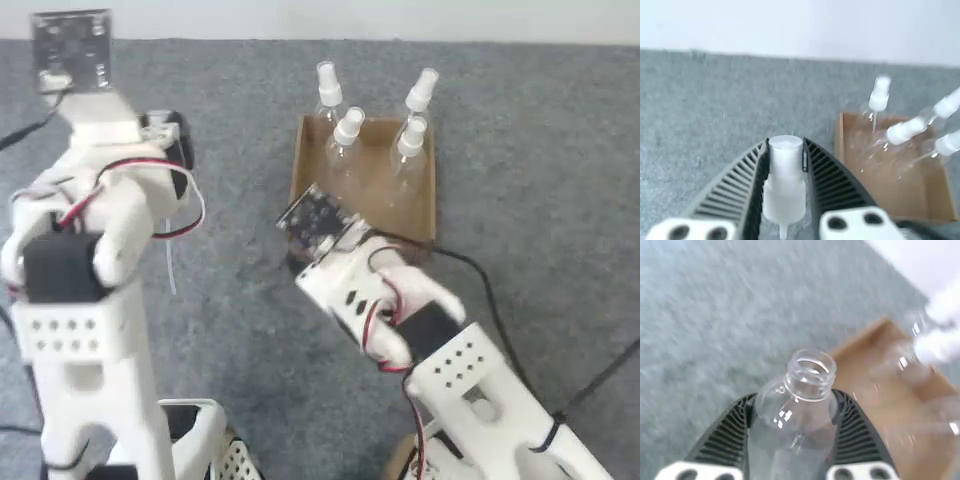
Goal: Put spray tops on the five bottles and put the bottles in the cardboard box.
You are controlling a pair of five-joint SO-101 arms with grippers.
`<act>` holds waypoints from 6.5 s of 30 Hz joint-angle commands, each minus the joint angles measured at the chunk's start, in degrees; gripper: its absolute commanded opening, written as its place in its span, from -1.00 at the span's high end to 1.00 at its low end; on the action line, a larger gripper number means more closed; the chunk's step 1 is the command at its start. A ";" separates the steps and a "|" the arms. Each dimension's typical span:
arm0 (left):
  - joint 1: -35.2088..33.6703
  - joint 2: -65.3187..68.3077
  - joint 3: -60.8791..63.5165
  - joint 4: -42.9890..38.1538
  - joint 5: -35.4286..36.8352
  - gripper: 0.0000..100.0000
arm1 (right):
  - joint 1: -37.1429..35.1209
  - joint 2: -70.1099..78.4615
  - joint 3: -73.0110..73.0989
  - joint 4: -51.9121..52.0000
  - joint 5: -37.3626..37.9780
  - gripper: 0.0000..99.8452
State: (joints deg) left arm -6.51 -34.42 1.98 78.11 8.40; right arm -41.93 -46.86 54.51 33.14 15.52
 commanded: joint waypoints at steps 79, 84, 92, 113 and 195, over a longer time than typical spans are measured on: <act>13.98 -23.03 43.12 -23.82 10.46 0.98 | -8.84 -2.59 16.18 -25.63 -9.76 0.99; 13.98 -23.03 43.12 -21.19 9.41 0.98 | -6.11 -2.59 15.30 -25.54 -17.23 0.99; 16.26 -23.03 44.09 -19.96 5.98 0.98 | -2.77 -1.98 13.89 -25.54 -20.75 0.99; 20.31 -22.59 47.60 -20.13 3.69 0.98 | -0.92 -6.73 18.11 -29.93 -17.85 0.99; 2.46 -50.37 69.58 -30.24 -8.70 0.99 | 11.74 20.00 -20.66 -13.41 -13.45 0.99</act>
State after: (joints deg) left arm 3.43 -84.97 72.75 51.74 -2.42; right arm -32.35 -31.30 37.10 26.46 1.01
